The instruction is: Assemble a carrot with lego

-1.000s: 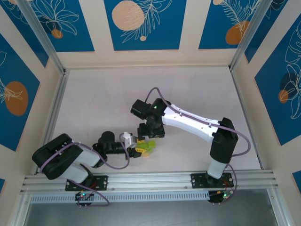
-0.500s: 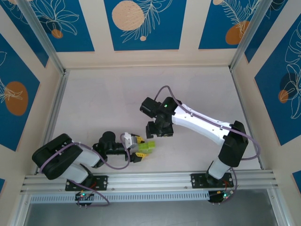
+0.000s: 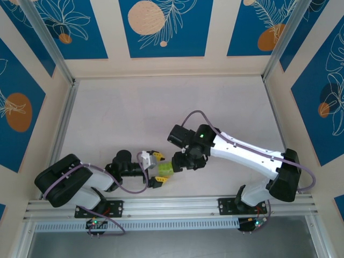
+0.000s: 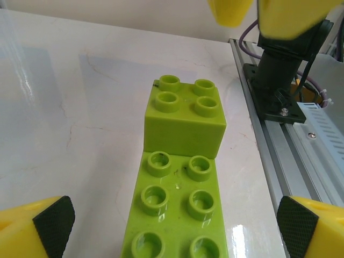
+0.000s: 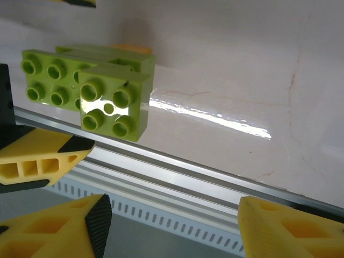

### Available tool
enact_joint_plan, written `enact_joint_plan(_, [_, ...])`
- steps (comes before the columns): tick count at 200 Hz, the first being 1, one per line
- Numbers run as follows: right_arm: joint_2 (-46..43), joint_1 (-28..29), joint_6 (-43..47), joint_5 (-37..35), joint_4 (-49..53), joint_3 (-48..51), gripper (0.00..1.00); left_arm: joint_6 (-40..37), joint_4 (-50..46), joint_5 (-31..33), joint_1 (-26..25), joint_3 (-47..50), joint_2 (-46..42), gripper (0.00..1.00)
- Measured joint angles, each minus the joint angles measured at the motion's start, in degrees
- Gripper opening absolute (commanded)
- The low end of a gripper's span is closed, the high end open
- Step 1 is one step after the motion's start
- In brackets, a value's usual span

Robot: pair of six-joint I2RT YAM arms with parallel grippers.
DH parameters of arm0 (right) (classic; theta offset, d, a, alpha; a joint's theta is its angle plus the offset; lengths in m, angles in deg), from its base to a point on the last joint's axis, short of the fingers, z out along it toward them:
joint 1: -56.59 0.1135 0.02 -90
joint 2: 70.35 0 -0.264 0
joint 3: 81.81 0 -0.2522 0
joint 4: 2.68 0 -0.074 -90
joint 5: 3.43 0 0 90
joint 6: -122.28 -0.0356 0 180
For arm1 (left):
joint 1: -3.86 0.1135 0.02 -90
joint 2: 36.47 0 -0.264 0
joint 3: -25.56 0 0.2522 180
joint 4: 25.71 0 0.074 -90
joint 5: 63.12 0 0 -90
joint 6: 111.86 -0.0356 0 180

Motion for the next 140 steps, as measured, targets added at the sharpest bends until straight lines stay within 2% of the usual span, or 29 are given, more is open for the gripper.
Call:
enact_joint_plan(72, [3.1, 0.9, -1.5, 0.7, -2.1, 3.4, 0.63, 0.0, 0.0, 2.2, 0.0, 0.1, -0.6, 0.99])
enact_joint_plan(140, [3.0, -3.3, -1.0, 0.3, -3.4, 4.9, 0.60, 0.0, 0.0, 3.3, 0.0, 0.1, -0.6, 0.99])
